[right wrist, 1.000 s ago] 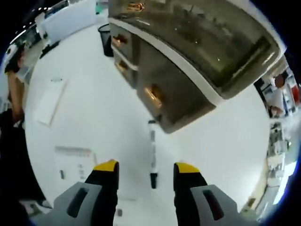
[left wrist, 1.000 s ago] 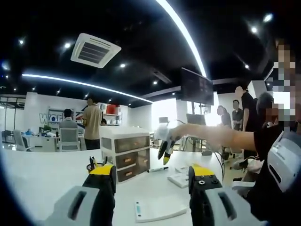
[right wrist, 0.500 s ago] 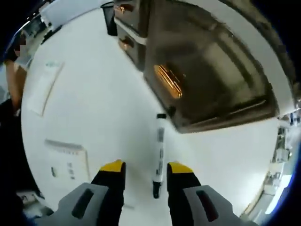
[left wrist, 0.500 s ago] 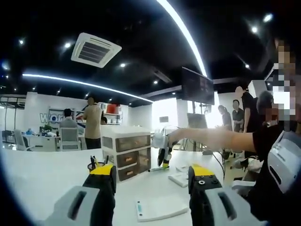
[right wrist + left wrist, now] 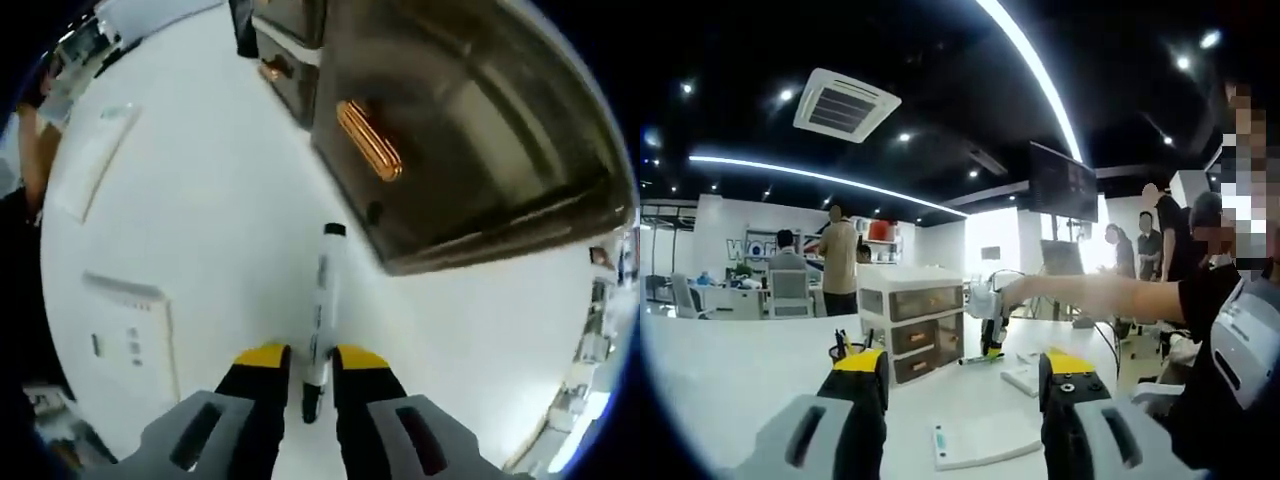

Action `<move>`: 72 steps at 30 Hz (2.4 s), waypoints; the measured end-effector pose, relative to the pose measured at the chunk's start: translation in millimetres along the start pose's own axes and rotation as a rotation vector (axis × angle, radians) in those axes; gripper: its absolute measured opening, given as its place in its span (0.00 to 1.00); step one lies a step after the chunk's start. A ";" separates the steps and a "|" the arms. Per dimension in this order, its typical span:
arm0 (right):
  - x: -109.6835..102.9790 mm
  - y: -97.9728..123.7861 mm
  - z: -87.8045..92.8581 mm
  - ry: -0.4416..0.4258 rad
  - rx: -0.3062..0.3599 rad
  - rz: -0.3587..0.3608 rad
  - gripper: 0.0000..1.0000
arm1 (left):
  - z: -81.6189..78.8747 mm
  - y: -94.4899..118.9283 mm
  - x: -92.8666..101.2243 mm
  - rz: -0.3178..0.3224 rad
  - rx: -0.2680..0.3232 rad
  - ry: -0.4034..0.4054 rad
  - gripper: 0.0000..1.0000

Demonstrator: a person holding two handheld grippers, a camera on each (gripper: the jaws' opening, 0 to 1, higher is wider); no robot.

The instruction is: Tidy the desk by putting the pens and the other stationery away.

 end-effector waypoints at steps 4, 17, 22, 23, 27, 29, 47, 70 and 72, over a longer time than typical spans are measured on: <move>-2.1 -1.8 -2.5 0.060 -0.033 0.007 0.12 | 1.1 -1.1 1.3 0.002 -0.004 0.001 0.61; -8.7 0.4 -3.2 0.079 -0.028 -0.003 0.08 | -0.2 0.6 4.7 0.006 -0.003 -0.005 0.61; -8.5 1.6 -3.7 0.087 -0.024 0.007 0.08 | 0.1 0.8 3.7 0.003 -0.004 -0.003 0.61; -7.6 2.9 -4.7 0.087 -0.016 0.016 0.08 | 0.2 0.8 3.8 0.003 -0.004 -0.003 0.61; -7.9 15.3 -10.8 0.065 0.057 0.021 0.08 | -0.1 1.2 4.2 0.002 -0.003 -0.005 0.61; -9.4 20.4 -9.9 0.064 0.068 0.023 0.08 | -0.2 1.2 4.1 0.001 -0.002 -0.005 0.61; -31.2 115.4 -47.4 -0.062 0.612 0.097 0.07 | -3.0 2.6 7.3 -0.001 0.007 -0.012 0.61; -47.8 198.6 -51.2 -0.225 1.087 0.269 0.07 | -2.0 0.2 9.4 0.003 0.007 -0.007 0.61; -56.1 201.7 -50.9 -0.214 1.116 0.300 0.07 | -1.5 -0.3 9.8 0.004 0.005 -0.008 0.61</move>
Point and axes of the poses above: the point that each gripper's makers call its tool centre point, and the gripper's own axes: y roughly backward along the fingers, x roughly to its right, z roughly out of its underside, the point moved 1 cm from there along y, roughly backward along the fingers, and after that the axes turned 11 degrees about y, right-handed, at the moved point
